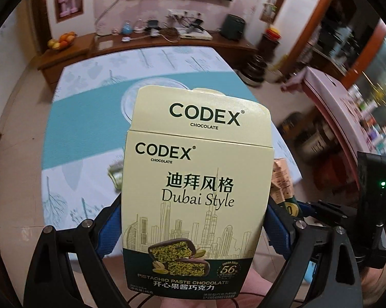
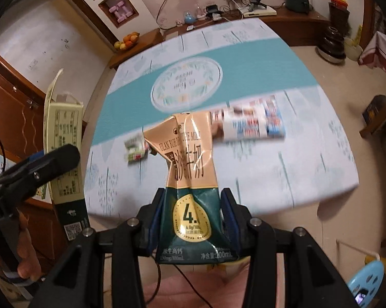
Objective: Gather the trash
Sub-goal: 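Lift the CODEX box and milk carton and carry both down over the bin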
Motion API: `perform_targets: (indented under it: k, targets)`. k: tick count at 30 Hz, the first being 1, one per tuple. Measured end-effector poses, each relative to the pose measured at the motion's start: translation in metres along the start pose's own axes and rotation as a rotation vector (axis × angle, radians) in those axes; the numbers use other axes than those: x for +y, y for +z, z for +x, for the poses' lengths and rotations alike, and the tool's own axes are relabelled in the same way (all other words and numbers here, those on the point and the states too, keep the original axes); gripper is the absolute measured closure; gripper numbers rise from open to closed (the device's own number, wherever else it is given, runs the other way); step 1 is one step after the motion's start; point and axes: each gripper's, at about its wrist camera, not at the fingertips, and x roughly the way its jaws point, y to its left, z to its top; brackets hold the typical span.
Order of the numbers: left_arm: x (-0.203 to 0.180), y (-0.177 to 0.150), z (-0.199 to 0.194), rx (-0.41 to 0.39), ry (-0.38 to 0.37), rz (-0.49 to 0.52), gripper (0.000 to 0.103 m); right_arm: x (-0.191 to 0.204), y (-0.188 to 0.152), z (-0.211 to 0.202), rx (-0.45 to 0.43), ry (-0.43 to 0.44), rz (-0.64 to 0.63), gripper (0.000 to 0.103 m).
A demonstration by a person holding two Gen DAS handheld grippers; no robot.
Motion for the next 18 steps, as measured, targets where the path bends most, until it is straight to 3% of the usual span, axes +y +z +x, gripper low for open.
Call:
perform_targets:
  k: [8,13,18]
  targets:
    - [-0.022,-0.046,0.019,0.077,-0.045,0.017,0.01,-0.015,-0.054,0.01,0.092,-0.025,0.047,0.06]
    - [-0.033,-0.09,0.049,0.151,-0.024,-0.018,0.01,-0.037,-0.089,0.032,0.171,-0.018,0.066,0.06]
    - [-0.044,-0.144,0.097,0.215,0.01,-0.006,0.01,-0.064,-0.128,0.08,0.259,-0.017,0.086,0.06]
